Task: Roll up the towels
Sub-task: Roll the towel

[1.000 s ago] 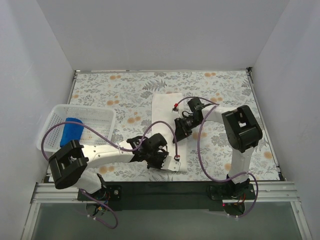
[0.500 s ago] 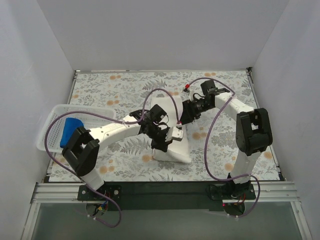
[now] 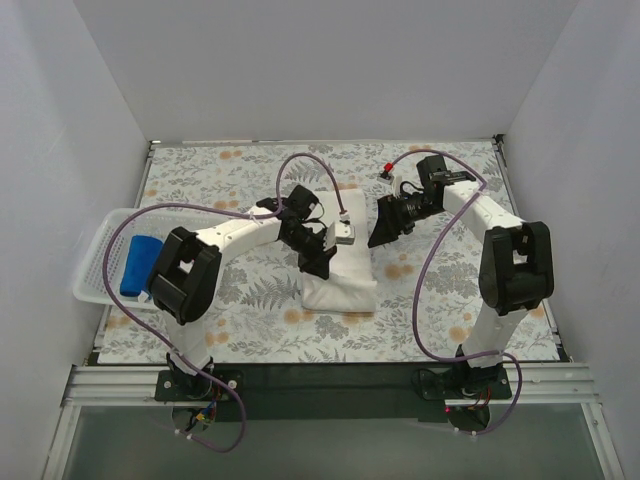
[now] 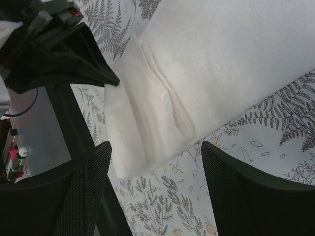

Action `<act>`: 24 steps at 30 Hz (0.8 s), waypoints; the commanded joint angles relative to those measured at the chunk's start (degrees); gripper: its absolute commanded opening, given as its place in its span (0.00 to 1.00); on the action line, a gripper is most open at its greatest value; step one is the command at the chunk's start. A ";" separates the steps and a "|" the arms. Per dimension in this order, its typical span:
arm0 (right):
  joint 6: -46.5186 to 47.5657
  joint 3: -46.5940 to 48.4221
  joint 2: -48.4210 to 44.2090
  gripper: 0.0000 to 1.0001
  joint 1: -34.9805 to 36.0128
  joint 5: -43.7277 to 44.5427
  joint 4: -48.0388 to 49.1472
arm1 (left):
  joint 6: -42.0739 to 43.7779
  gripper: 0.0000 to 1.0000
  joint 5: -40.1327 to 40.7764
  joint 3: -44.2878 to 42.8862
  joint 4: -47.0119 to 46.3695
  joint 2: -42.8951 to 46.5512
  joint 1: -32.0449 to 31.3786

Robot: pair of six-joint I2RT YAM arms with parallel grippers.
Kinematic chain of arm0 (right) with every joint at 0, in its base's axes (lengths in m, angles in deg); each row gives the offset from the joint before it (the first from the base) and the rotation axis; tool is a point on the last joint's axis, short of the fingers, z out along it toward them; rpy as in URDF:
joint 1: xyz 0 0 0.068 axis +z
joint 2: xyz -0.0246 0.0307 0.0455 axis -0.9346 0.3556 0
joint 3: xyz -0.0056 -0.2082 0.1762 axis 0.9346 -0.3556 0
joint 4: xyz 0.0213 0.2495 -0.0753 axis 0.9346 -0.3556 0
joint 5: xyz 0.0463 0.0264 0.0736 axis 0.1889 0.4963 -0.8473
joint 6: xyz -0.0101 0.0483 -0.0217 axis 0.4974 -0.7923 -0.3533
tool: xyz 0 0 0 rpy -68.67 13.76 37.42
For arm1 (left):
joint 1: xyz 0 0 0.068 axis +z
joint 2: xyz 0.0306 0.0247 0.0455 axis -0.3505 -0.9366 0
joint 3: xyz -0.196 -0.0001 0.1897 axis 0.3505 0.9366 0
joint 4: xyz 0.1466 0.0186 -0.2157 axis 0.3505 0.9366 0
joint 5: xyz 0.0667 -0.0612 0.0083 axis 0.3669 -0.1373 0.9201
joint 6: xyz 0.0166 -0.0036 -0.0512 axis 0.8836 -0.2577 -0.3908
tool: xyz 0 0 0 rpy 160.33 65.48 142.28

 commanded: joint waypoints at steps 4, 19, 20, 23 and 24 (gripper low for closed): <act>1.51 -0.26 -2.10 0.68 0.10 -1.68 -1.47 | -1.28 0.00 -2.08 -2.23 -3.01 -1.14 3.88; -0.07 -8.34 -0.87 0.35 6.68 -11.09 2.03 | -1.28 0.03 -2.17 -1.53 -6.44 -6.77 5.63; -0.50 -8.78 -0.70 0.35 7.04 -10.74 2.48 | -1.28 0.03 -2.17 -1.62 -6.53 -7.29 5.73; -2.08 -9.75 0.53 0.35 8.45 -8.20 4.76 | -1.63 0.05 -2.69 -1.79 -6.79 -8.00 6.34; -2.61 -10.62 0.88 0.35 8.80 -7.15 5.73 | -1.72 0.06 -2.87 -1.88 -6.79 -8.00 6.52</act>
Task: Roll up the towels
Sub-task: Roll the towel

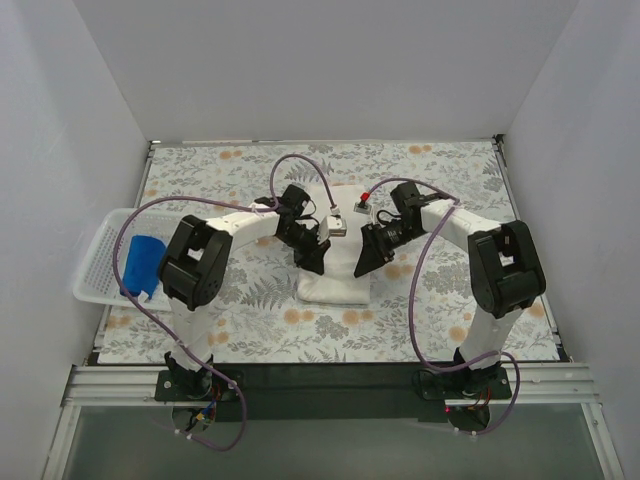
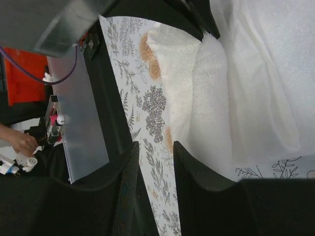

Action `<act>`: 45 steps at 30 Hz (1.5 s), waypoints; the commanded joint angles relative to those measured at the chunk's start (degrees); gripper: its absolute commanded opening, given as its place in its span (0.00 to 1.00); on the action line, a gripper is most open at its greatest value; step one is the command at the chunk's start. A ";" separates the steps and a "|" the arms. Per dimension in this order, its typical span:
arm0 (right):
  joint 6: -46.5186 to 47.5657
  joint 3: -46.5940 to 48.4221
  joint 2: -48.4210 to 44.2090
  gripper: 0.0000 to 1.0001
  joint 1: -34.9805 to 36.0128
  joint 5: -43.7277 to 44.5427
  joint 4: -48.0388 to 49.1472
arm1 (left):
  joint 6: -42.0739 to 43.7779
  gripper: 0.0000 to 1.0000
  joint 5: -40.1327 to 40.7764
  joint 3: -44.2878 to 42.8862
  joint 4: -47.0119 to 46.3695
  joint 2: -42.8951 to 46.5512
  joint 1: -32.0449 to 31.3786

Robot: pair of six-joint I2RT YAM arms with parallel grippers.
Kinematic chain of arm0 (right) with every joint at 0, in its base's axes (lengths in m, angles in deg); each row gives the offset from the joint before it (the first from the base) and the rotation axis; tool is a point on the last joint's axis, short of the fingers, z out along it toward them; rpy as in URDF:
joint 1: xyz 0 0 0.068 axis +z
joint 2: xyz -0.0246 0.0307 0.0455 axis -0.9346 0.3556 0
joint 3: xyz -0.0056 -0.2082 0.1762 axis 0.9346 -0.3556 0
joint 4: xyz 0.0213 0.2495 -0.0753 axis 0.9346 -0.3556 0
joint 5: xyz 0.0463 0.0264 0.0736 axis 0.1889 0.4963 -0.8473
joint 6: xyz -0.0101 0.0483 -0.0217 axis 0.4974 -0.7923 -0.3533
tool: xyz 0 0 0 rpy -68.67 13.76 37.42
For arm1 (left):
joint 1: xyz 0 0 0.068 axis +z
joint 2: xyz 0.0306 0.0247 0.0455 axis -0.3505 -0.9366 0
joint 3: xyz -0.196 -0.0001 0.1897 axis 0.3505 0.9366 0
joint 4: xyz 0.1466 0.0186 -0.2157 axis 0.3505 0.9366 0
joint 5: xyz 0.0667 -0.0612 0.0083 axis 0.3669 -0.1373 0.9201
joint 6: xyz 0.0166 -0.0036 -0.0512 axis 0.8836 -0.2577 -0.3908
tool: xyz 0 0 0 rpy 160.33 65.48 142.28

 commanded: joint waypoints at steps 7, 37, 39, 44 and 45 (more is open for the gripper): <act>-7.35 -1.85 7.18 0.33 1.02 10.90 10.58 | 3.98 0.37 0.41 -1.05 2.54 2.63 3.44; -7.61 0.17 10.35 0.31 2.60 18.29 10.23 | 17.35 0.65 36.98 29.63 -26.72 31.21 -19.66; -7.43 0.00 10.62 0.31 2.69 18.90 10.23 | 16.74 0.65 35.23 29.36 -27.16 29.80 -20.02; -6.73 0.26 12.29 0.29 2.60 20.48 10.32 | 15.24 0.65 31.71 31.21 -29.10 27.87 -21.77; -6.64 0.43 12.55 0.29 2.60 20.57 10.40 | 14.89 0.65 31.27 31.47 -29.19 27.87 -21.95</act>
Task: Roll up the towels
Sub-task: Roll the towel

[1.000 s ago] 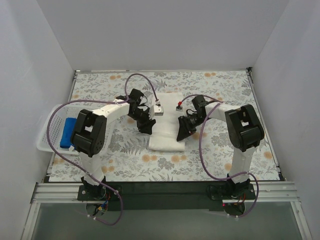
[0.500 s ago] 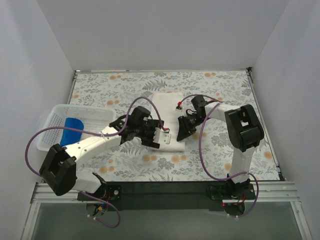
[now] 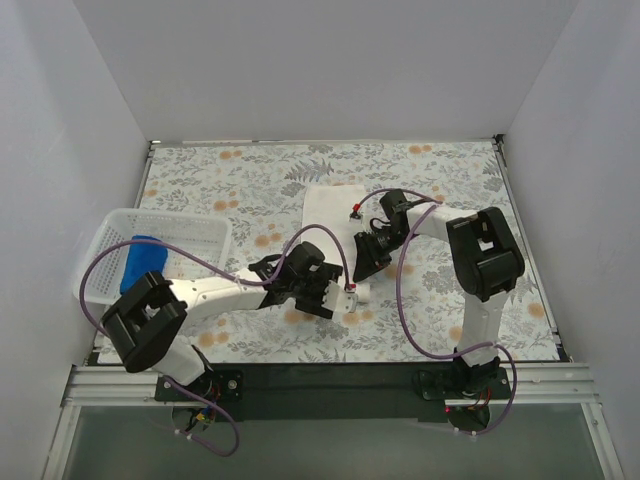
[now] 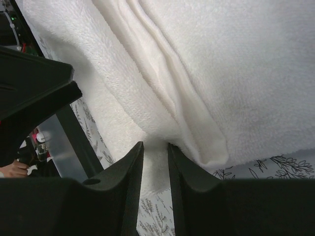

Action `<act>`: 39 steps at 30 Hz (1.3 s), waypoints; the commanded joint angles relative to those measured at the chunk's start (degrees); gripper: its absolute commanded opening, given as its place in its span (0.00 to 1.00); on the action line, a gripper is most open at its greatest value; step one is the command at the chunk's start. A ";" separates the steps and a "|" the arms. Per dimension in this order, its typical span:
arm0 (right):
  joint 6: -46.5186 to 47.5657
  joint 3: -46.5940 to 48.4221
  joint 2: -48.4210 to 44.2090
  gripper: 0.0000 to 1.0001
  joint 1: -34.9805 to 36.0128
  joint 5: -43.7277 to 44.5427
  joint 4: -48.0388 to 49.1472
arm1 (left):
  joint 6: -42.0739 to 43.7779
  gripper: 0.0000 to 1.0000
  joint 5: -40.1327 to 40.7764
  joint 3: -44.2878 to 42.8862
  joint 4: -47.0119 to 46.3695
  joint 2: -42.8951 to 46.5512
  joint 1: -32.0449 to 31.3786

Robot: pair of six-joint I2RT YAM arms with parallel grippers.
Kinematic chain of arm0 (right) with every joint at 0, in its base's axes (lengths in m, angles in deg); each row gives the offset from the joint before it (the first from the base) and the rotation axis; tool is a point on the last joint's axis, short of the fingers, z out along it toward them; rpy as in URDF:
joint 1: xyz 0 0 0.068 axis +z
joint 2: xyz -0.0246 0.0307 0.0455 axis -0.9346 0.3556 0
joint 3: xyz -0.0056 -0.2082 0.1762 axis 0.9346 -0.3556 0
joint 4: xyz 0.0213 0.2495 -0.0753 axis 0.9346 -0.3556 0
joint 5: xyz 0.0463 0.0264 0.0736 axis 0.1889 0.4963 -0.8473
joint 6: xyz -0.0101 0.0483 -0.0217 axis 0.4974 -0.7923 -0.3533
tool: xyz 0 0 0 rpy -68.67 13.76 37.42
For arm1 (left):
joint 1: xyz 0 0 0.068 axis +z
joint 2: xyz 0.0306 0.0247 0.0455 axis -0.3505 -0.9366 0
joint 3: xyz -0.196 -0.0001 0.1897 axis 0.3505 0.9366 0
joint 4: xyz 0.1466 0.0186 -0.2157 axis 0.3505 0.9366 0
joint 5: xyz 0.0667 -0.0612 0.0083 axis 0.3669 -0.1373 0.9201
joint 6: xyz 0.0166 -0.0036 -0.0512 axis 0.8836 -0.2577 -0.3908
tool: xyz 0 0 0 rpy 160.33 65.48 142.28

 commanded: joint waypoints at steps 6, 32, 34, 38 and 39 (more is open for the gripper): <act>2.80 0.92 4.89 0.28 0.29 8.27 2.47 | -4.19 0.64 -1.23 1.33 -4.14 -1.63 -1.93; 9.74 6.89 -9.60 0.47 -11.65 6.78 -8.85 | -11.83 0.11 -29.52 -15.89 29.59 -17.97 3.16; 10.89 7.25 -15.13 0.54 -15.60 6.86 -9.39 | -11.92 0.07 -31.98 -18.16 31.70 -19.46 5.17; 14.83 7.60 -25.15 0.76 -18.96 10.02 -9.74 | -11.04 0.03 -38.30 -22.82 39.51 -23.42 8.60; 15.98 7.51 -29.00 0.82 -18.96 11.16 -9.57 | -11.56 0.03 -39.11 -23.62 40.49 -24.38 9.22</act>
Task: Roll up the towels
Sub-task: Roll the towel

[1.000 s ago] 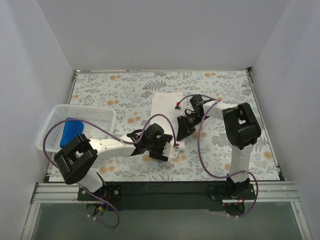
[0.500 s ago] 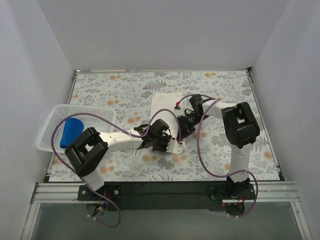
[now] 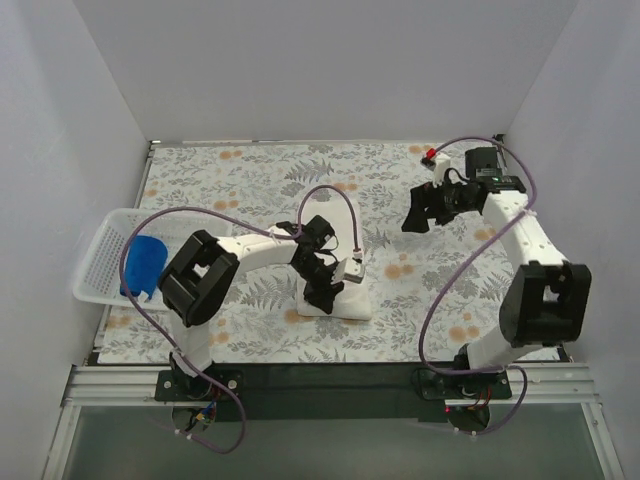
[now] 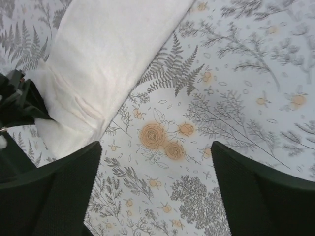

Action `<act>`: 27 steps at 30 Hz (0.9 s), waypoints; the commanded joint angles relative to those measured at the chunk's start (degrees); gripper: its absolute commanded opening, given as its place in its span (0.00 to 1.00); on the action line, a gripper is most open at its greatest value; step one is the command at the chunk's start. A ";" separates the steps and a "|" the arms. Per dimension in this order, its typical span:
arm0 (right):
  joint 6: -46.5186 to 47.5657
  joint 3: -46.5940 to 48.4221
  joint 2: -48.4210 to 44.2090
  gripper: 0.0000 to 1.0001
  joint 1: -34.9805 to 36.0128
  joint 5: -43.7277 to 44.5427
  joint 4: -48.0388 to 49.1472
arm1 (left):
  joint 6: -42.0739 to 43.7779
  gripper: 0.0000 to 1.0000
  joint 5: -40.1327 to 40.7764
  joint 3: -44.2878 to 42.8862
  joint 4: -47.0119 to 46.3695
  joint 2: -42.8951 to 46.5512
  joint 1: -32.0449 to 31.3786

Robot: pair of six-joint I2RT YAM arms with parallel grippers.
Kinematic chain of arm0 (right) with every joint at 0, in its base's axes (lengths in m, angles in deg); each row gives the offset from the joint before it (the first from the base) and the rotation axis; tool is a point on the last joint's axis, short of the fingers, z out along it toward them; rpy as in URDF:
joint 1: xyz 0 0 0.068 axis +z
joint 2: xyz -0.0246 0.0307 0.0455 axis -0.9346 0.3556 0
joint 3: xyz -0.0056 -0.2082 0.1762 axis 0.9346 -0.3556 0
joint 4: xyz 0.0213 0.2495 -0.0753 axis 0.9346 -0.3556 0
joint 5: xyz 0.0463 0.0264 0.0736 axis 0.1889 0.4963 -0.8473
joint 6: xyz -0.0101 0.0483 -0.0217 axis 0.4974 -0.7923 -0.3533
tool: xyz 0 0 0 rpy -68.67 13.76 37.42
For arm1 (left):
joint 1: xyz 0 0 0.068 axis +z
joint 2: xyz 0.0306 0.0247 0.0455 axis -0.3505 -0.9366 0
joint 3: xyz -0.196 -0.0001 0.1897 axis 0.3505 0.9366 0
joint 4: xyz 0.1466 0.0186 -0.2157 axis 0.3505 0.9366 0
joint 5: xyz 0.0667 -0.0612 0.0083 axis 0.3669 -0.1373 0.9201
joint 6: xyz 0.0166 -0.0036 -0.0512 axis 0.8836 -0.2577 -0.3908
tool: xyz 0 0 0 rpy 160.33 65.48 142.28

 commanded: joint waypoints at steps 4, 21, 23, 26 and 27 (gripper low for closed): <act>3.65 0.86 -14.22 0.99 0.69 6.60 -0.55 | -2.87 0.01 -11.57 -4.19 14.18 -8.47 5.30; 14.56 -15.48 -17.76 0.69 32.65 11.79 4.00 | 0.55 0.02 -11.57 -16.84 21.82 -26.67 12.96; 12.98 -15.66 -16.25 0.68 35.74 12.84 8.03 | 0.11 0.02 -11.66 -18.07 22.18 -27.47 13.13; 9.55 -16.62 -14.32 0.67 40.67 12.84 13.83 | -0.42 0.04 -11.92 -18.51 21.92 -28.26 13.57; 7.89 -17.85 -13.36 0.67 41.72 12.84 15.34 | -0.50 0.05 -12.01 -18.78 21.91 -28.44 13.66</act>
